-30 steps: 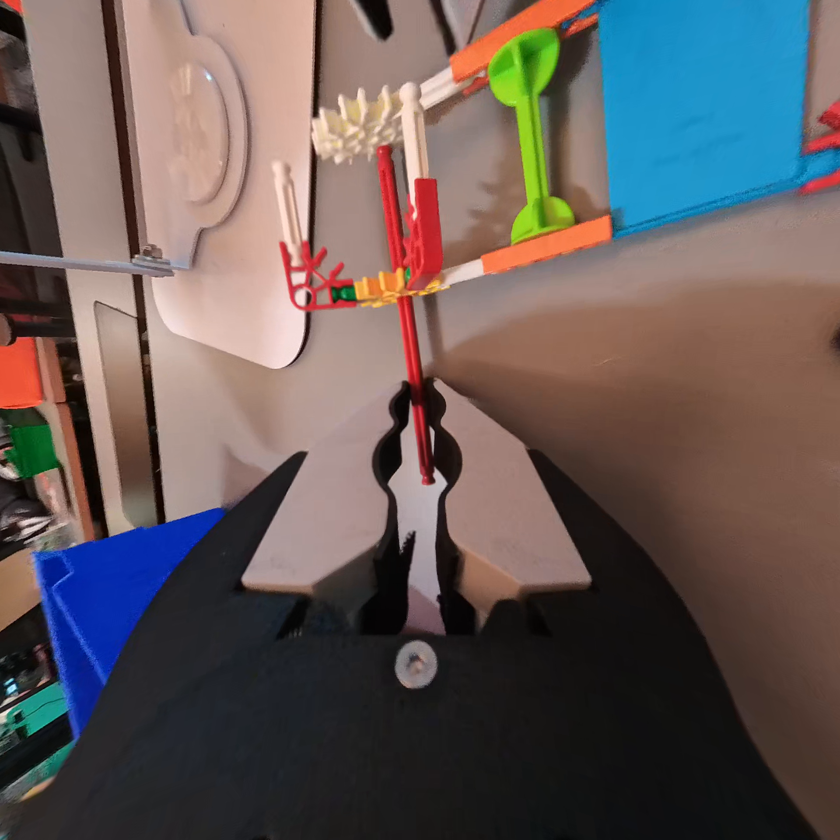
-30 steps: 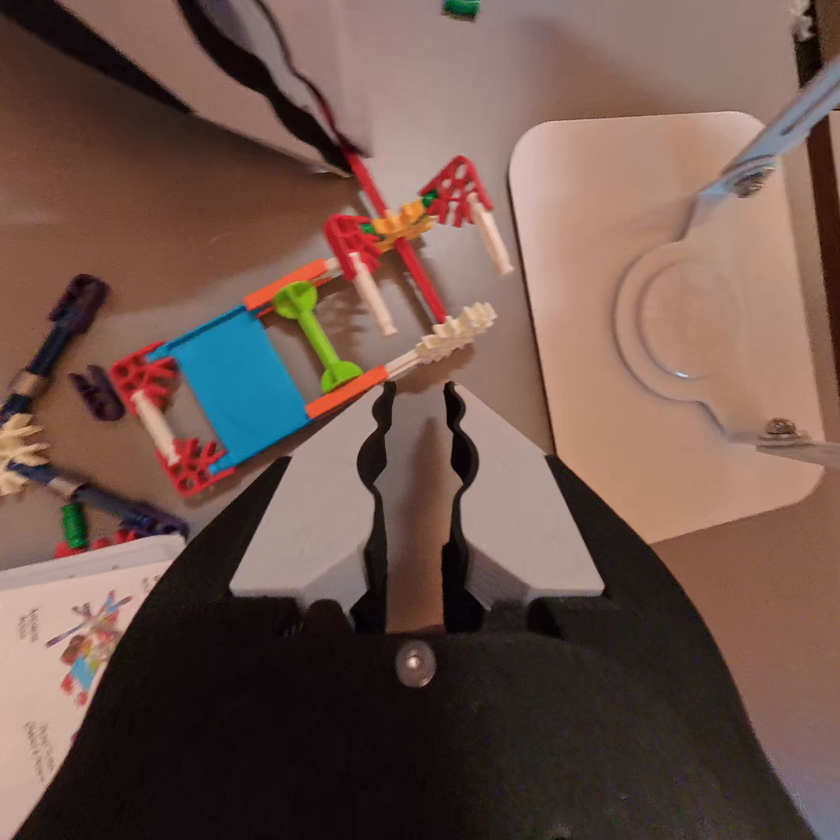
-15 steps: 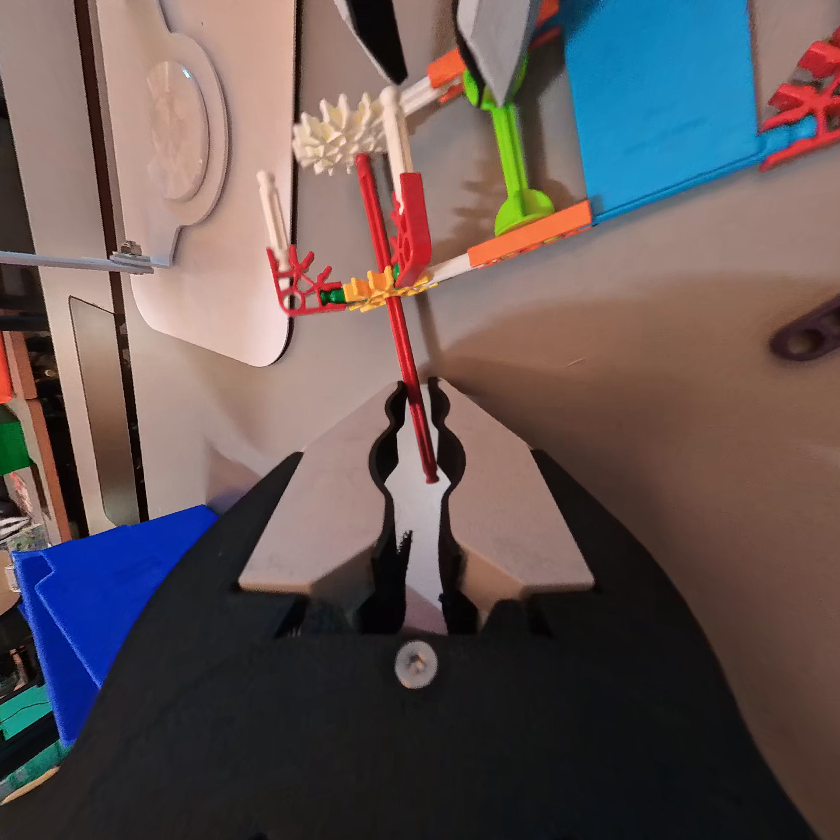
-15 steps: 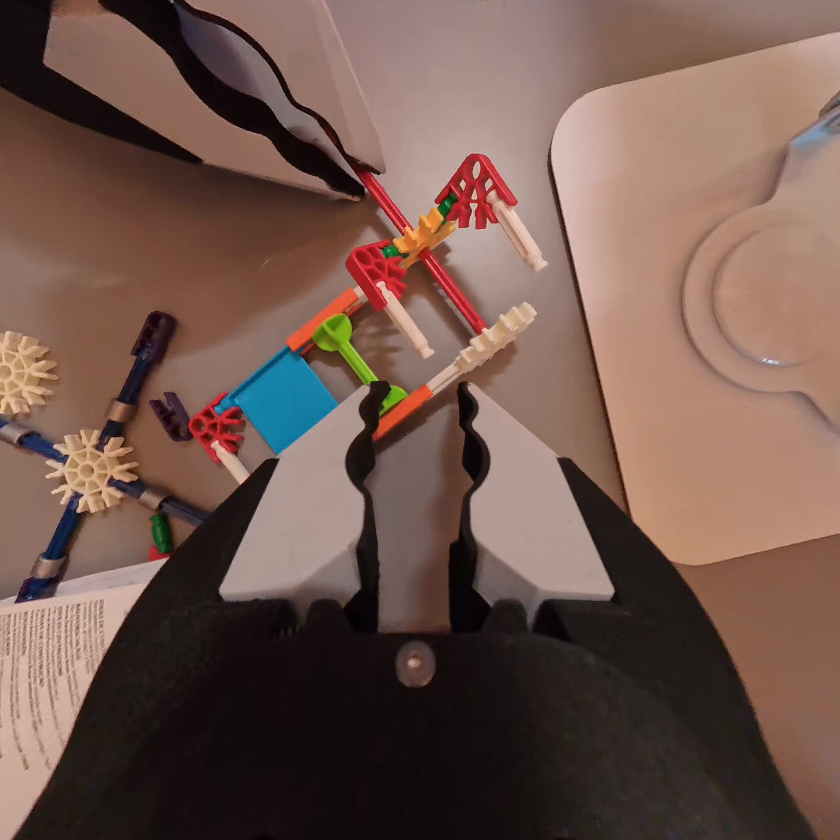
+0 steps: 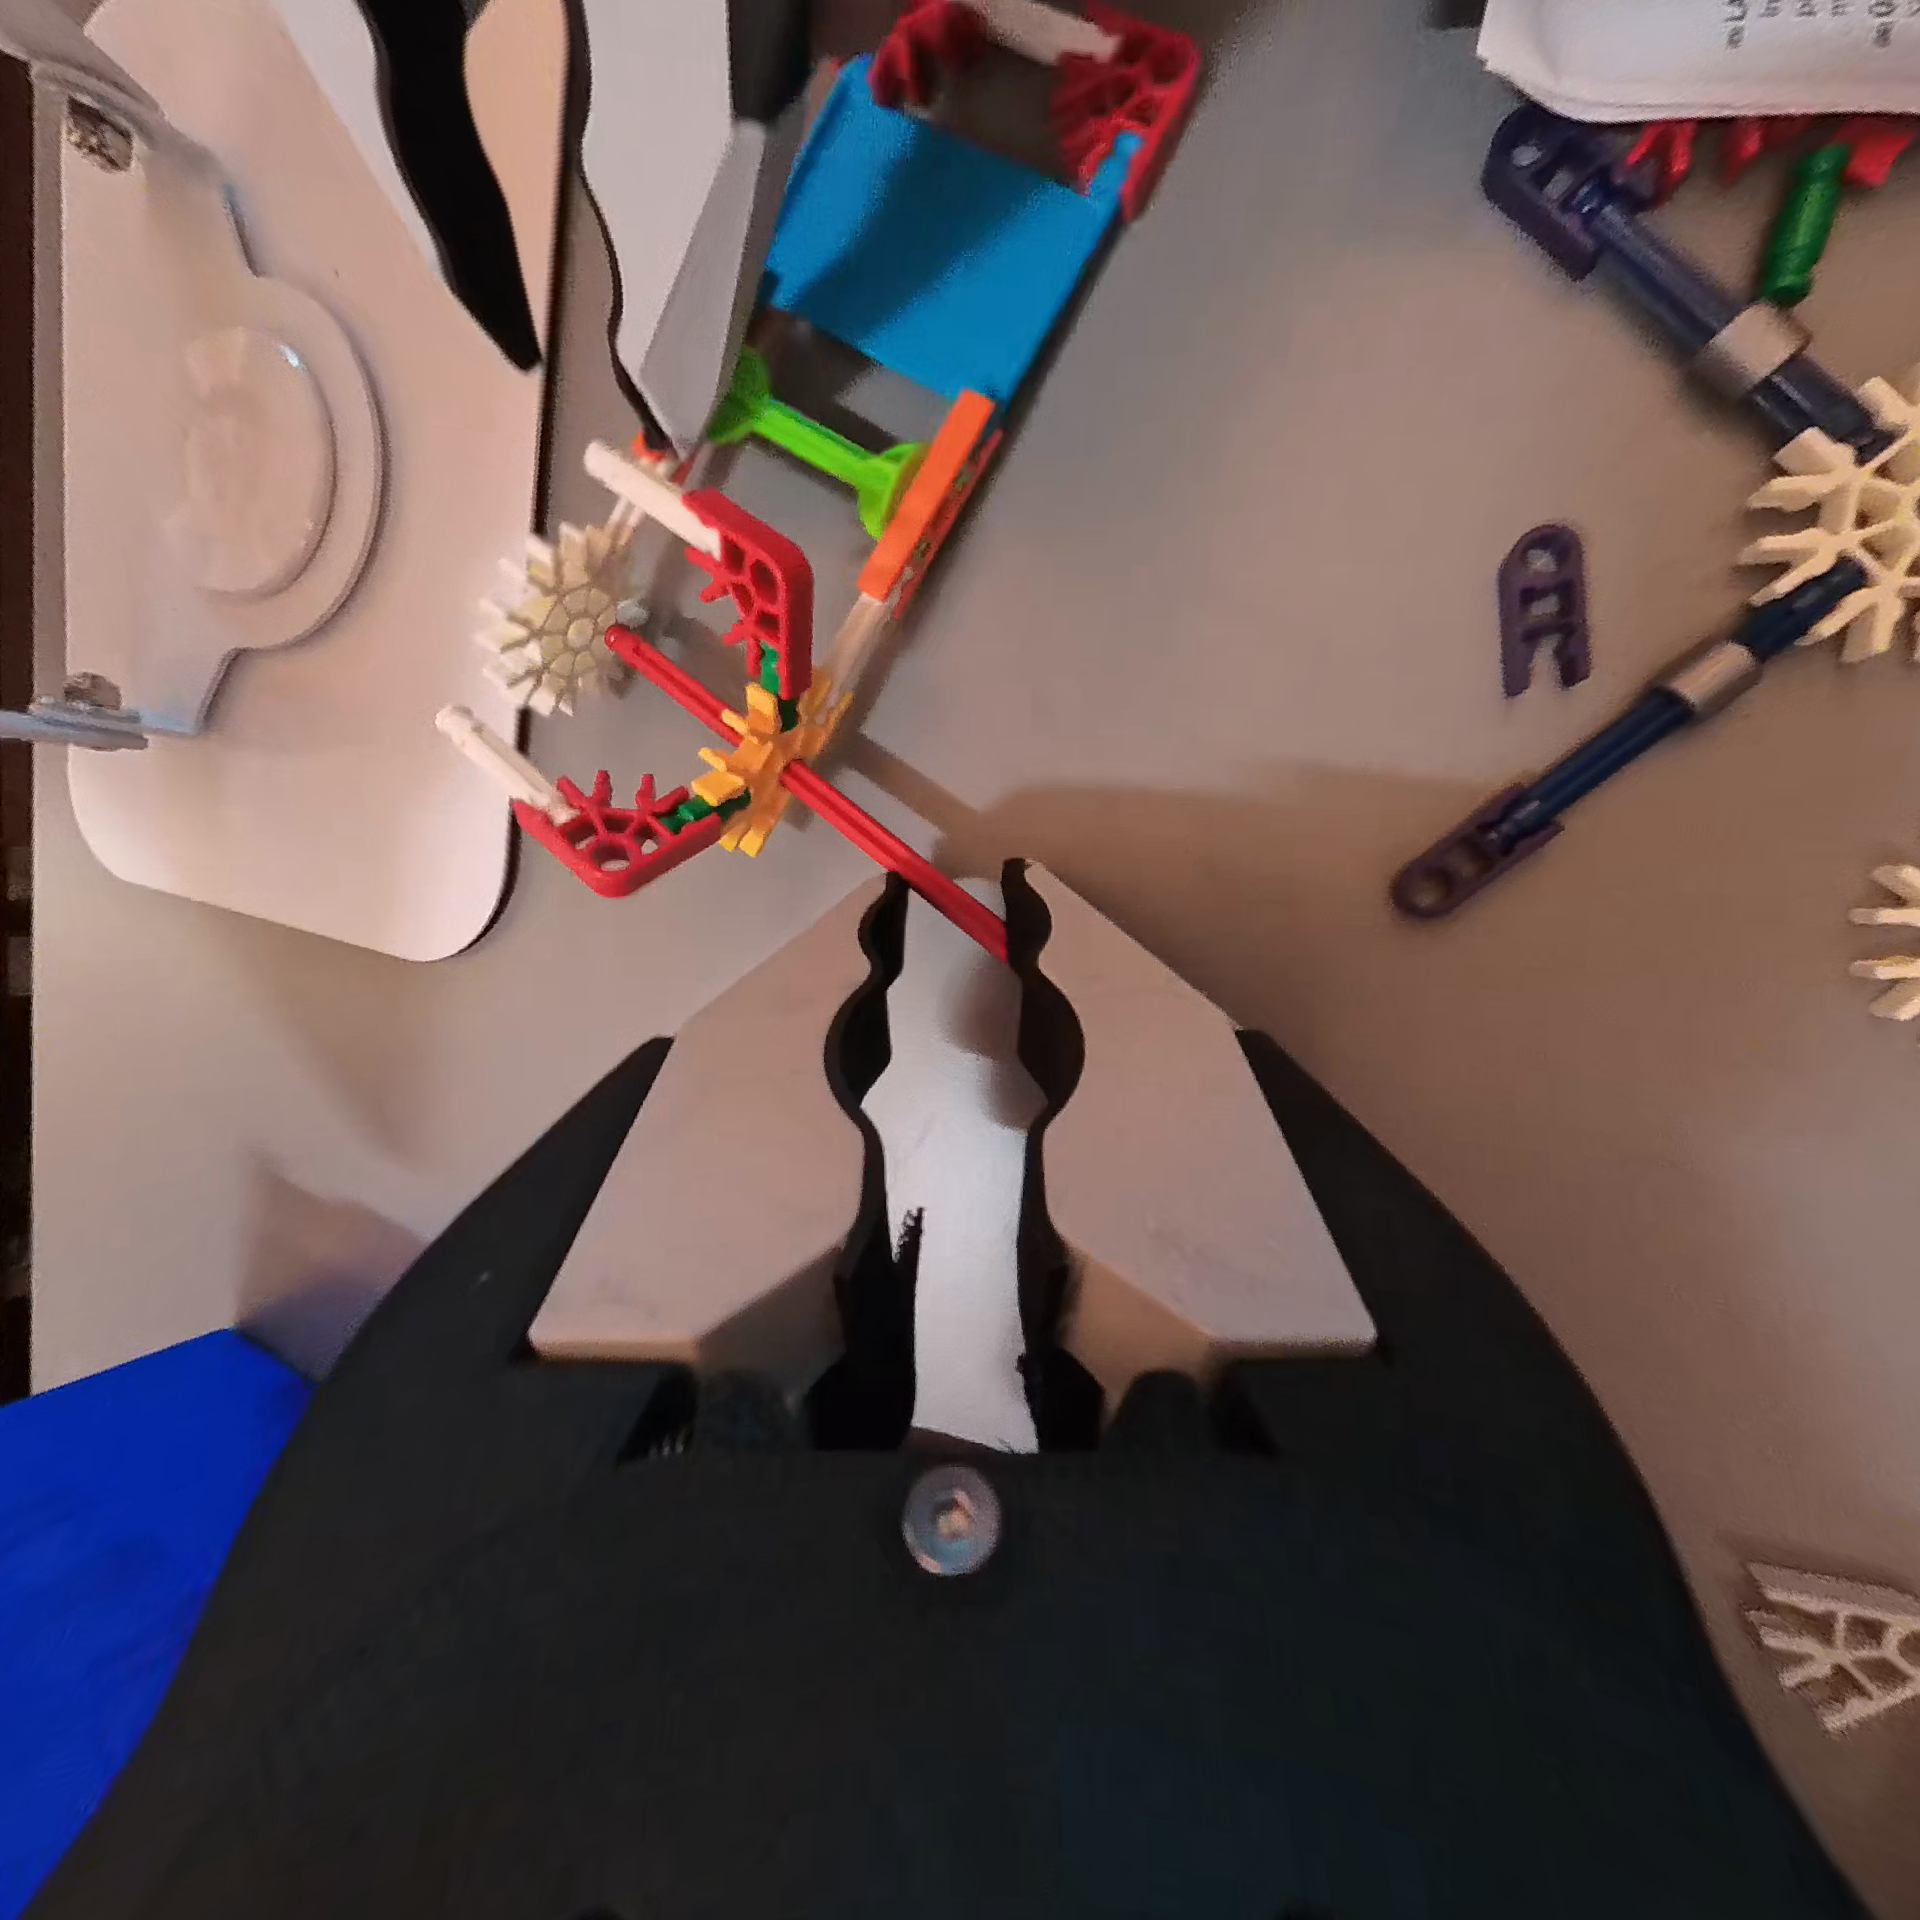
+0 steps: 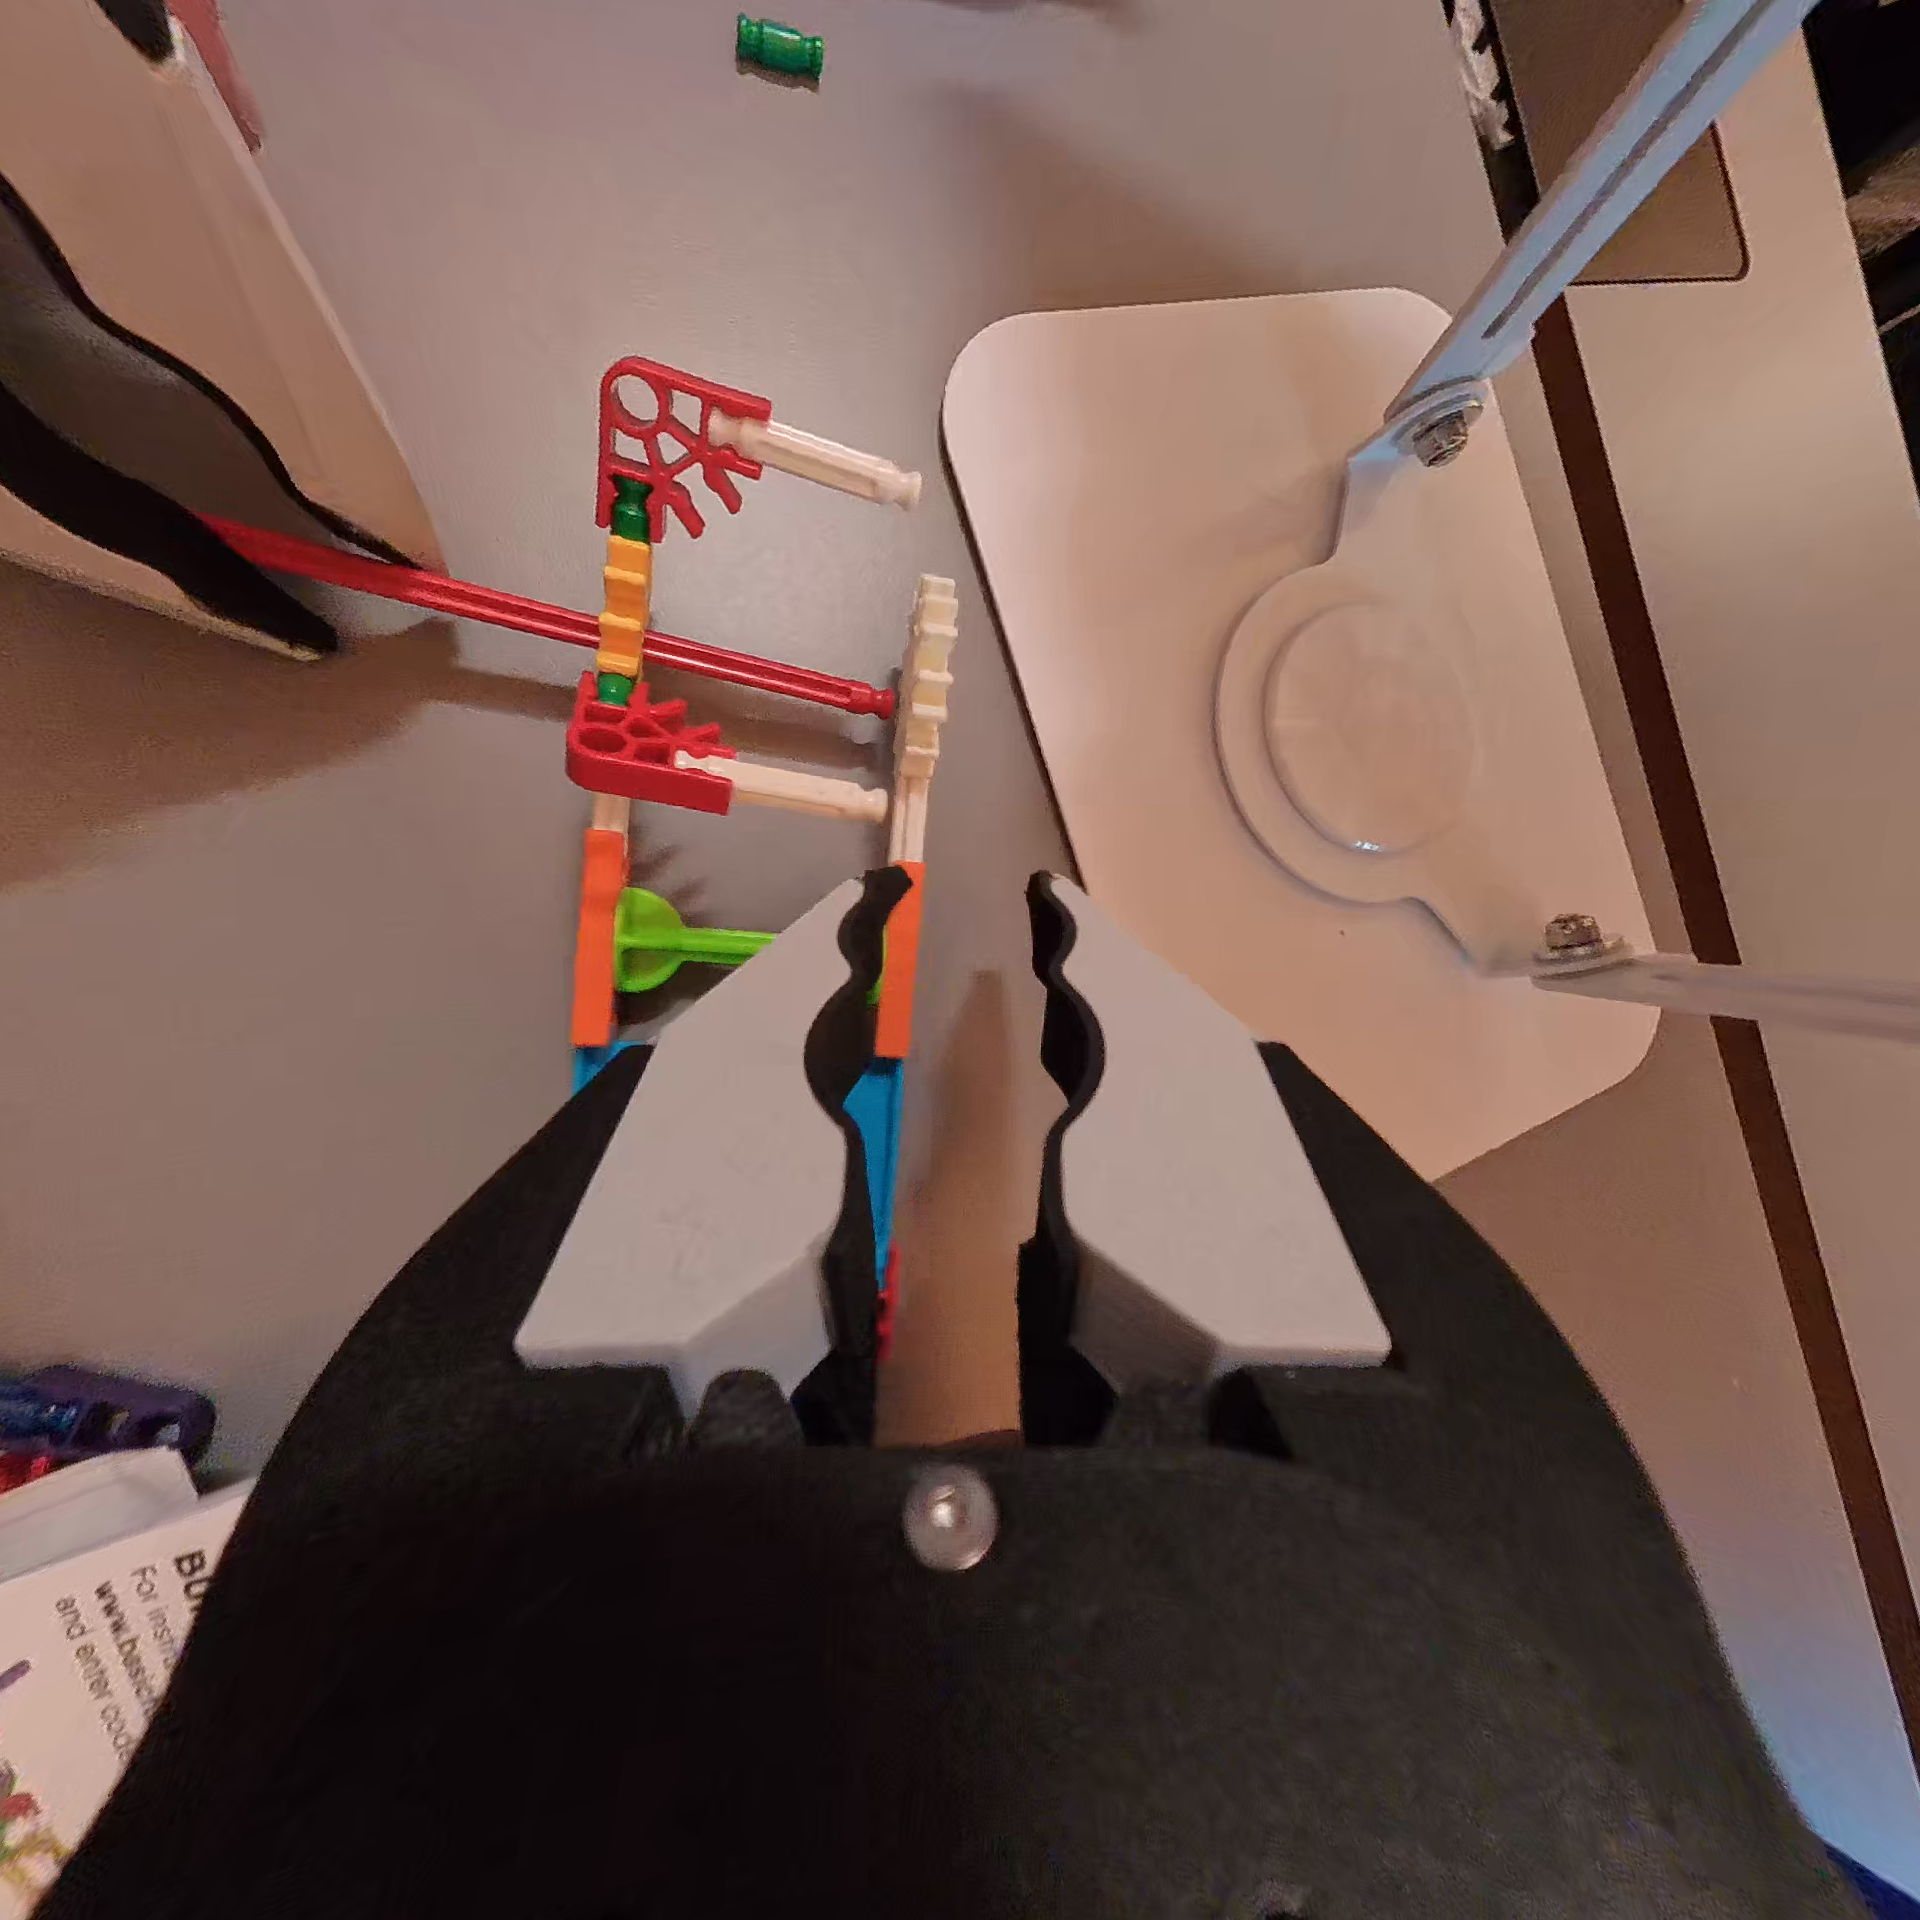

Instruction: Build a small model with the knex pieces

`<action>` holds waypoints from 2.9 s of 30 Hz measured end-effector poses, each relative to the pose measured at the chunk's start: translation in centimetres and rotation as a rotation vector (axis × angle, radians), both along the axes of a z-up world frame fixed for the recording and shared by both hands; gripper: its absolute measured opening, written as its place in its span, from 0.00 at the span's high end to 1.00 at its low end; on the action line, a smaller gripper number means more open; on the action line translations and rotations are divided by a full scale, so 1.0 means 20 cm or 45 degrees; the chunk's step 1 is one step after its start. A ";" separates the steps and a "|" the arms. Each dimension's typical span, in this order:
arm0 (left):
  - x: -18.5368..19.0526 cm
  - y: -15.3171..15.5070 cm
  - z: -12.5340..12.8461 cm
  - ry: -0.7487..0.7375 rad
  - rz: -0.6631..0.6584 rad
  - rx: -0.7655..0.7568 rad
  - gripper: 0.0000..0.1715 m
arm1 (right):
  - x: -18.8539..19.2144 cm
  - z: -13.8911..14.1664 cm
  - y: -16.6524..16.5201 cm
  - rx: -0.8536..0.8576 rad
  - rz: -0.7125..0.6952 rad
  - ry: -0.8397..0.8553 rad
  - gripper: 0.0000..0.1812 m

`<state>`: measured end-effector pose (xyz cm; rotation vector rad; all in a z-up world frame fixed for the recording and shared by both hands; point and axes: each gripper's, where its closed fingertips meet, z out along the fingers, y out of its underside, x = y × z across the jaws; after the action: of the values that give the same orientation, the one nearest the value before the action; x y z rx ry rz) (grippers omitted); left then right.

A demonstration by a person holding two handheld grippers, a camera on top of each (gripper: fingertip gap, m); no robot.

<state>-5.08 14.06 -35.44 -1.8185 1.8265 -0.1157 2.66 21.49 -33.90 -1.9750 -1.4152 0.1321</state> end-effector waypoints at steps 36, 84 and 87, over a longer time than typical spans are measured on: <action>0.13 -0.09 0.03 -0.077 -0.036 -0.024 0.79 | 0.13 -0.08 0.01 0.019 0.013 -0.225 0.89; 0.01 0.02 0.01 0.132 -0.020 0.235 0.81 | 0.12 -0.07 0.01 0.025 0.026 -0.171 0.87; 0.01 0.02 0.01 0.132 -0.019 0.234 0.81 | 0.12 -0.07 0.01 0.025 0.029 -0.175 0.87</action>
<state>-4.95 14.41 -35.25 -1.7111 1.8554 0.1389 4.99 21.68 -35.35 -1.9843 -1.5199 -0.0077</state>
